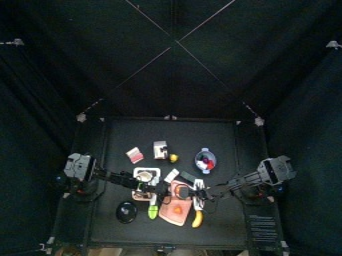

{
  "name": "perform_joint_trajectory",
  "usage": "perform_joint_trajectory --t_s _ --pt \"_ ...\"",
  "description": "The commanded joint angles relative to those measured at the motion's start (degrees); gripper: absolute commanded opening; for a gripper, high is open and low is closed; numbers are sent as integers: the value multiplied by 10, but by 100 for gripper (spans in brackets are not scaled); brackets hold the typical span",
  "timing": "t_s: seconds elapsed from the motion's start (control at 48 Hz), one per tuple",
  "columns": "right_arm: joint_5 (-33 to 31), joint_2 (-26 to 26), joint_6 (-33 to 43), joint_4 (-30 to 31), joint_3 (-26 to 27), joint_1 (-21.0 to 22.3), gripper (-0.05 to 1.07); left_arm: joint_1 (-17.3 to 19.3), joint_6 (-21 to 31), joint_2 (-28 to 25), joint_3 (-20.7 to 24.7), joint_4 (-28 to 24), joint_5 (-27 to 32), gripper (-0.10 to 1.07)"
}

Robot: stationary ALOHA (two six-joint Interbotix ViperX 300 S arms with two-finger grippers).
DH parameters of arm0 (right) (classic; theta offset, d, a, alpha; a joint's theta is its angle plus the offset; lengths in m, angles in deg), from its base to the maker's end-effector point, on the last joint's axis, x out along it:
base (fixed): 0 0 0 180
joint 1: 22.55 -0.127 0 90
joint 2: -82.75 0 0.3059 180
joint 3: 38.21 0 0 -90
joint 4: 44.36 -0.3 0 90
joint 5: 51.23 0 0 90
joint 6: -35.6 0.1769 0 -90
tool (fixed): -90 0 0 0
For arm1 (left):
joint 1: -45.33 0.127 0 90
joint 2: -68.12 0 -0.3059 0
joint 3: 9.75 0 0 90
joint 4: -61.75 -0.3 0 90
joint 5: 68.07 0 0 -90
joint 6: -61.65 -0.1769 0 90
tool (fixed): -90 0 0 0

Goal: Cut carrot

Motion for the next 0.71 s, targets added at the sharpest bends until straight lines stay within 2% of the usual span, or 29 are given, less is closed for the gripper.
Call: perform_joint_trajectory --t_s 0.0,0.333,0.688 --pt "-2 -10 2 -2 4 4 47 -3 0 3 5 -6 10 37" --pt "-7 -21 2 -1 10 4 47 -2 0 9 17 -20 11 37" --pt "-13 -50 2 0 21 -4 47 -2 0 48 19 -36 11 37"
